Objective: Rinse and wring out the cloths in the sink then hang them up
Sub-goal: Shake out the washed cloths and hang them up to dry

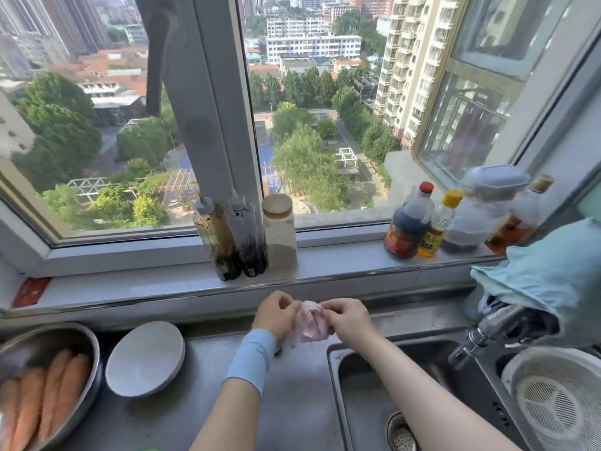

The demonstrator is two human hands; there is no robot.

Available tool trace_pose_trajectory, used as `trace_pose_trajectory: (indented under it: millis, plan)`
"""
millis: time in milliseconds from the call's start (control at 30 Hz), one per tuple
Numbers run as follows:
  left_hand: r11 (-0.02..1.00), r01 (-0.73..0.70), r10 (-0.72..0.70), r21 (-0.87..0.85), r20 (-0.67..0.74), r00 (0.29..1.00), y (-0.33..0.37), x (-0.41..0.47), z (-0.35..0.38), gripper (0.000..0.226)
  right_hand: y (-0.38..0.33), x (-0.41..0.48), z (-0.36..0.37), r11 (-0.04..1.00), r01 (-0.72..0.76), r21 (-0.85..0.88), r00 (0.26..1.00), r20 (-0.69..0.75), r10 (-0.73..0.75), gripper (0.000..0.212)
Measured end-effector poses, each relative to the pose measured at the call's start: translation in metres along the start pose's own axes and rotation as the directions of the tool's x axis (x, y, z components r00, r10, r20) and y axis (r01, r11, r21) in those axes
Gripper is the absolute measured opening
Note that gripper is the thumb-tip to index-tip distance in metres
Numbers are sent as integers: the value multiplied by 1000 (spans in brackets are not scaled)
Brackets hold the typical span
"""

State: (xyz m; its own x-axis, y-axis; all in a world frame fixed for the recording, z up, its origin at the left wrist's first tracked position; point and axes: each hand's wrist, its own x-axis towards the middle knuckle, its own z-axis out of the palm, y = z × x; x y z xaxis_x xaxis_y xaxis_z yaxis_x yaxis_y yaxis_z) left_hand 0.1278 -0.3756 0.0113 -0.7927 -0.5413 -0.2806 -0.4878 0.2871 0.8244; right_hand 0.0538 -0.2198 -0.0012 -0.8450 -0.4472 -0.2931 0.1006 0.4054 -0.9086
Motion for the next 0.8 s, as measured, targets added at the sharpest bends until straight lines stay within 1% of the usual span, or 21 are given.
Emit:
trace_pose_trajectory:
  millis: [33, 67, 100, 167, 200, 233, 300, 367, 433, 500, 567, 633, 700, 733, 767, 800]
  plan:
    - [999, -34, 33, -37, -30, 999, 8, -9, -2, 9, -9, -8, -4, 999, 34, -4, 999, -19, -35, 17]
    - [994, -77, 75, -76, -29, 997, 15, -20, -4, 8, -16, -16, -9, 998, 62, -7, 997, -35, -62, 15]
    - [985, -115, 117, -129, 3, 993, 23, -32, -5, 11, -24, -25, -13, 997, 82, -10, 995, -55, -82, 15]
    - [960, -140, 171, -241, 113, 979, 37, -55, -6, 32, -39, -44, -23, 994, 110, 16, 989, -99, -108, 17]
    - [956, -155, 195, -250, 145, 970, 44, -63, -7, 38, -46, -54, -28, 992, 118, 52, 987, -113, -112, 19]
    - [952, -193, 232, -236, 149, 961, 52, -70, -9, 38, -52, -63, -34, 988, 126, 85, 986, -117, -116, 20]
    - [940, -287, 309, -182, 103, 946, 69, -80, -12, 23, -62, -81, -46, 984, 156, 89, 984, -103, -147, 21]
    - [929, -349, 356, -119, 39, 934, 88, -88, -16, 6, -68, -94, -61, 979, 201, -20, 973, -112, -202, 22]
    - [932, -359, 360, -52, 12, 933, 104, -96, -18, 11, -74, -104, -77, 942, 267, -205, 939, -164, -302, 23]
    - [940, -341, 340, 32, 34, 940, 117, -103, -18, 18, -83, -113, -91, 857, 335, -392, 870, -221, -441, 23]
    - [921, -348, 342, 178, 65, 938, 131, -108, -18, 27, -95, -119, -105, 786, 379, -489, 815, -227, -534, 24]
    - [889, -363, 359, 278, 69, 931, 147, -110, -19, 35, -109, -123, -118, 786, 406, -466, 815, -205, -542, 23]
    - [881, -388, 380, 269, 82, 921, 166, -113, -20, 40, -123, -125, -129, 831, 407, -380, 851, -173, -496, 22]
    - [897, -390, 379, 206, 92, 921, 175, -114, -20, 41, -129, -126, -134, 859, 404, -314, 875, -139, -463, 23]
    - [922, -376, 367, 88, 107, 924, 185, -116, -19, 42, -135, -128, -139, 892, 404, -201, 902, -77, -426, 23]
    - [936, -348, 351, -48, 136, 927, 195, -120, -19, 45, -139, -131, -144, 919, 394, -31, 919, 15, -394, 23]
